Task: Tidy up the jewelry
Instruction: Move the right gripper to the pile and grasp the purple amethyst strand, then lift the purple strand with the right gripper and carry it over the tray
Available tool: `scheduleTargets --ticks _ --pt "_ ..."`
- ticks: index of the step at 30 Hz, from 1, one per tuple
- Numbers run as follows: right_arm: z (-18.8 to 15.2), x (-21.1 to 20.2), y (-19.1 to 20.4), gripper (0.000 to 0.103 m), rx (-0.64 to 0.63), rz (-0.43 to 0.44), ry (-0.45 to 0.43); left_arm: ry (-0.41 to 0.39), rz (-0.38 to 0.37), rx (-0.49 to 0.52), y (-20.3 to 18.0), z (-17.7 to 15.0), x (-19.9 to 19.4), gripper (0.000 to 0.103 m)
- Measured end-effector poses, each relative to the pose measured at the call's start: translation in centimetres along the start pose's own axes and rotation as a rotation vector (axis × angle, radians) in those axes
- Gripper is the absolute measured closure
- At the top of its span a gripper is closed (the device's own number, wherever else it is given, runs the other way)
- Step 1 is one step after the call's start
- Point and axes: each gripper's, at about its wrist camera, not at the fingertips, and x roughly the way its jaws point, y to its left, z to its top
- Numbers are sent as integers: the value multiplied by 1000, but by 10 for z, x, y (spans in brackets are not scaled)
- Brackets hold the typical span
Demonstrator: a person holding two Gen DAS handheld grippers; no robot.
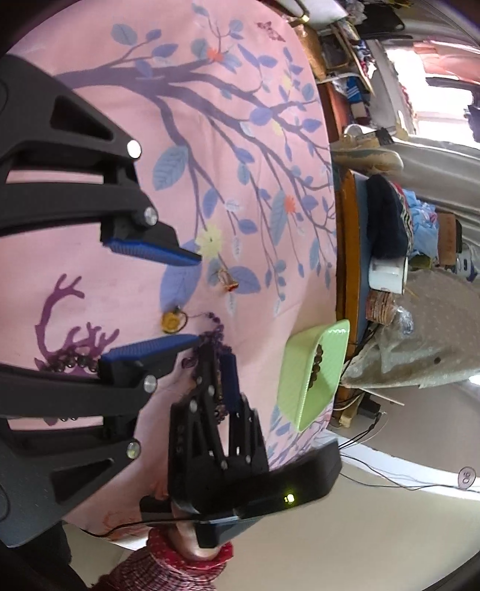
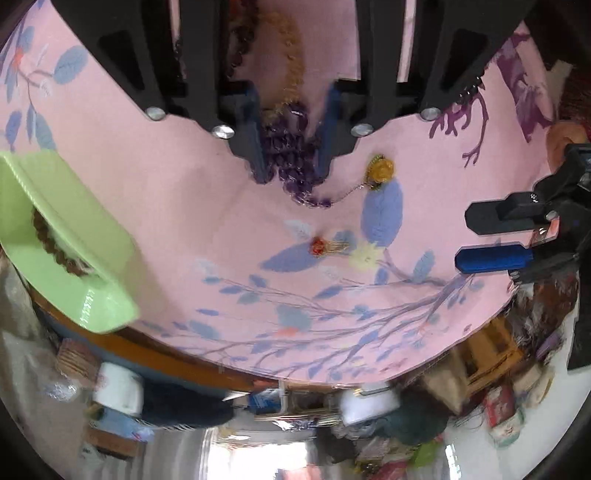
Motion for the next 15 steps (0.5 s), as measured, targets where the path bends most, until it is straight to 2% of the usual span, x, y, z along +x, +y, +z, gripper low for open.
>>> scheduleTargets --ticks 3,5,9,11,12,15 --pt "5 6 5 103 -10 5 7 5 -5 -7 -1 -4 1 66" --pt "8 4 -1 103 46 68 -2 15 -6 -10 -3 -6 2 66" --pt "10 -28 -11 103 162 166 -106 27 -7 -6 -10 -8 2 66" --pt "14 -42 -8 103 176 196 -146 32 -19 0 -16 -6 4 66" --pt "15 -51 -6 103 174 203 -163 31 -23 5 -19 -4 5 63" --pt "17 -76 -2 103 164 218 -213 20 -39 25 -32 4 7 42"
